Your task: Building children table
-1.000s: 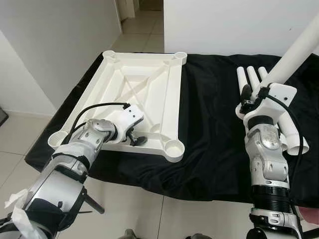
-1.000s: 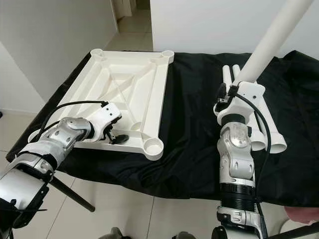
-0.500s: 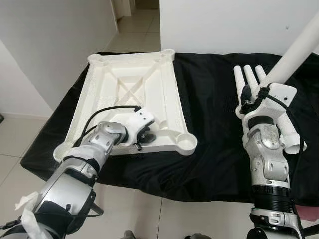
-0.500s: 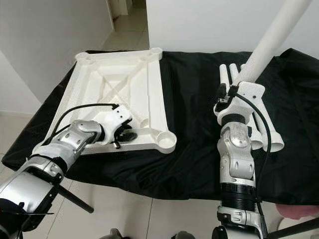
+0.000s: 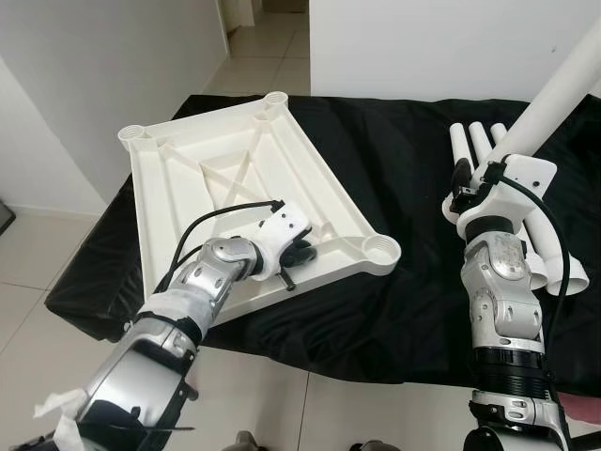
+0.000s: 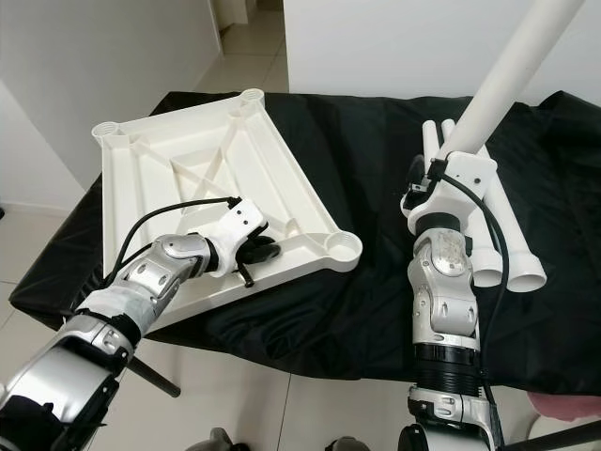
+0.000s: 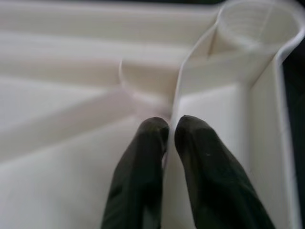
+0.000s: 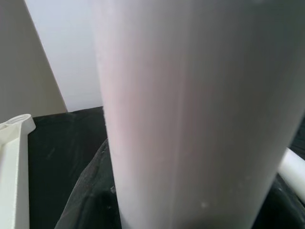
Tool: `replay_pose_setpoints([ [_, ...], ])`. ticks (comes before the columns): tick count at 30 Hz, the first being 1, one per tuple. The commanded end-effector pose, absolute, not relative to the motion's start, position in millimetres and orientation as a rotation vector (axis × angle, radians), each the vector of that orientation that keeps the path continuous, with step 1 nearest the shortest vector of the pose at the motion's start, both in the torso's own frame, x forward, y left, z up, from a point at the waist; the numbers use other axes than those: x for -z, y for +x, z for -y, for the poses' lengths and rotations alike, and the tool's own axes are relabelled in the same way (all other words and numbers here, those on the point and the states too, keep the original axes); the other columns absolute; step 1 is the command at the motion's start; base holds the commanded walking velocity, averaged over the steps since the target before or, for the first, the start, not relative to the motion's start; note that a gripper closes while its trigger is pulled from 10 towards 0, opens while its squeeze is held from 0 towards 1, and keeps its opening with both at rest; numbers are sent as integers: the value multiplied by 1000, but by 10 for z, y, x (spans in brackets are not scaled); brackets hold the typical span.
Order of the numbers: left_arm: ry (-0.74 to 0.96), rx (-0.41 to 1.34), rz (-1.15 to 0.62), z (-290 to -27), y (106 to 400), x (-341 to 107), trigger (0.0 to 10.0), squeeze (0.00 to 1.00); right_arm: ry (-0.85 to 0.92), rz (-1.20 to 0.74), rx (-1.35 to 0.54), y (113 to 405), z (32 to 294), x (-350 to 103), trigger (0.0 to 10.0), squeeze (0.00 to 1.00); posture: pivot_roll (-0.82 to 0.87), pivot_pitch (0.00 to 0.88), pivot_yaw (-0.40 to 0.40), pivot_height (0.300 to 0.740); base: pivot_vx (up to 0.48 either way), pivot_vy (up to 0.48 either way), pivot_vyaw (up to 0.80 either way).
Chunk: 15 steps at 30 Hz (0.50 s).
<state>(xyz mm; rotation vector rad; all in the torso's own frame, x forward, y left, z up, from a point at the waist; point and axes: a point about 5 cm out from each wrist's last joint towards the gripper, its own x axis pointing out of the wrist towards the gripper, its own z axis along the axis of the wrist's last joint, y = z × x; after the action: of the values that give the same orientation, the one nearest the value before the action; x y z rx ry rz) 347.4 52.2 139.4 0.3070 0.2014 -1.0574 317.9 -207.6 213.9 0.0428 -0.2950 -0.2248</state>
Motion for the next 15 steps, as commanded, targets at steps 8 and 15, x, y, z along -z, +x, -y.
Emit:
replay_pose_setpoints([
  [8, 217, 1199, -120, -490, 3361, -1626, 10000, 0, 40, 292, 170, 3212, 1958, -2127, 10000, 0, -72, 23, 106, 740, 0, 0, 0],
  [15, 102, 1154, -58, -588, 3348, -1826, 10000, 0, 30, 275, 89, 3233, 1801, -2090, 10000, 0, -64, 20, 95, 740, 0, 0, 0],
])
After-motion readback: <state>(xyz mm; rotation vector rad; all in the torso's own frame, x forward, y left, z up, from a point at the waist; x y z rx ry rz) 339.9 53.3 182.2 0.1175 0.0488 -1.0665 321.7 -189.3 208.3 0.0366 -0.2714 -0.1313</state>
